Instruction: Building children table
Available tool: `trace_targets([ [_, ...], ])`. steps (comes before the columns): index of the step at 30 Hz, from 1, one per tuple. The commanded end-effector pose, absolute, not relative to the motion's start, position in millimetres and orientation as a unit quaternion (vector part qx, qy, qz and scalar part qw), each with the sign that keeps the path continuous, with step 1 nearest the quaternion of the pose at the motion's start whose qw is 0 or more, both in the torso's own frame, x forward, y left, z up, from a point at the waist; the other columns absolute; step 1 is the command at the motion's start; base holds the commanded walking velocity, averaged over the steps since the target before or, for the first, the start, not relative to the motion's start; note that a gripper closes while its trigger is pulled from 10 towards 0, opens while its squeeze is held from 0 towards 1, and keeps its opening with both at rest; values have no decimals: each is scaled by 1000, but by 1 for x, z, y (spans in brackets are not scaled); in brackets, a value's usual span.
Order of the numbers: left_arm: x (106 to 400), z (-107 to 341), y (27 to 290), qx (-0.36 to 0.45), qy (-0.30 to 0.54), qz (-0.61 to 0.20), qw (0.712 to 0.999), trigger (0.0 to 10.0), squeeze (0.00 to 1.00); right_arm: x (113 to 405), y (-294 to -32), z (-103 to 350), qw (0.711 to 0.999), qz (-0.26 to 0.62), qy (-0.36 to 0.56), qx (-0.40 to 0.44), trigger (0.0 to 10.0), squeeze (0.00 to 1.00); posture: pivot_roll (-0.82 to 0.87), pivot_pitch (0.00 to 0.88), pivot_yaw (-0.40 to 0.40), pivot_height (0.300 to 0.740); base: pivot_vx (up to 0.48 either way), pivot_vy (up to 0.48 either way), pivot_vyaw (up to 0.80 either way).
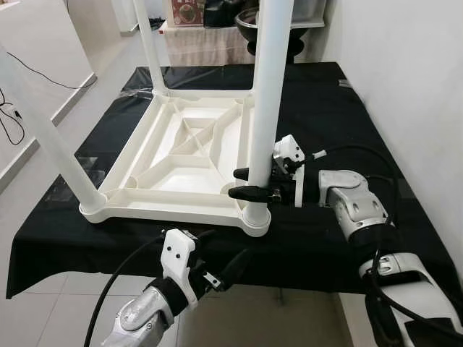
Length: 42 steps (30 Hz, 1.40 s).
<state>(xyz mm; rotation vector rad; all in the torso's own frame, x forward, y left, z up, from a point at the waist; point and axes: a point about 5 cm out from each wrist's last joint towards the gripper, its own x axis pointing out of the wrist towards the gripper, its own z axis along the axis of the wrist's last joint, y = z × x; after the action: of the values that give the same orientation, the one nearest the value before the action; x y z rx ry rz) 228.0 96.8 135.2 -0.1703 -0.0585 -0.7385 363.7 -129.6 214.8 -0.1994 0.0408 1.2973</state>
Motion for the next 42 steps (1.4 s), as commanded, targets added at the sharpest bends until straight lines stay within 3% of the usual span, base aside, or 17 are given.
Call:
trace_targets([
  [1,225,132,97,-80,-19,-359,930,10000,0,363,-126,209,784,616,27,-76,0,0,-19,150,0,740,0,0,0],
  [5,225,132,97,-82,-18,-359,930,10000,0,365,-133,207,796,601,21,-75,0,0,-26,153,1,740,0,0,0],
  [8,225,132,98,-84,-18,-358,930,10000,0,367,-150,204,855,512,17,-88,0,0,-34,158,-2,740,0,0,0],
  [12,225,132,99,-84,-18,-357,930,10000,0,365,-156,200,882,464,18,-87,0,0,-37,157,-13,740,0,0,0],
  [13,225,132,100,-84,-18,-356,930,10000,0,344,-155,162,981,182,29,-58,0,0,-34,153,-14,740,0,0,0],
  [14,226,133,101,-83,-19,-356,931,10000,0,327,-150,148,990,124,36,-53,0,0,-30,162,5,740,0,0,0],
  [16,226,133,102,-82,-19,-356,931,10000,0,317,-145,141,992,106,38,-50,0,0,-30,162,5,740,0,0,0],
  [18,227,131,102,-77,-16,-359,930,10000,0,317,-118,137,983,168,37,-61,0,0,-38,135,18,740,0,0,0],
  [21,229,130,101,-74,-14,-366,927,10000,0,323,-105,140,977,197,27,-75,0,0,-44,129,16,740,0,0,0],
  [27,230,129,100,-77,-15,-366,927,10000,0,336,-95,143,974,212,20,-80,0,0,-36,117,15,740,0,0,0],
  [28,231,129,102,-76,-16,-360,929,10000,0,338,-94,144,972,220,24,-79,10000,0,-30,112,14,740,0,0,0],
  [30,231,129,103,-75,-17,-355,932,10000,0,336,-90,149,969,238,21,-67,10000,0,-28,110,12,740,0,0,0],
  [31,231,129,103,-75,-17,-355,932,10000,0,333,-88,153,965,257,17,-59,10000,1000,-30,106,12,740,0,0,0],
  [36,231,129,101,-76,-17,-359,930,10000,0,326,-83,168,912,408,-2,-44,10000,1000,-34,105,13,740,0,0,0],
  [40,232,129,100,-76,-17,-360,930,10000,0,327,-85,170,898,438,-3,-42,10000,1000,-30,105,12,740,0,0,0],
  [41,231,129,99,-76,-18,-361,929,10000,0,331,-93,173,870,490,0,-59,10000,0,-18,109,9,740,0,0,0],
  [42,231,129,99,-76,-18,-360,929,10000,0,338,-102,179,849,522,0,-83,10000,0,-11,114,8,740,0,0,0],
])
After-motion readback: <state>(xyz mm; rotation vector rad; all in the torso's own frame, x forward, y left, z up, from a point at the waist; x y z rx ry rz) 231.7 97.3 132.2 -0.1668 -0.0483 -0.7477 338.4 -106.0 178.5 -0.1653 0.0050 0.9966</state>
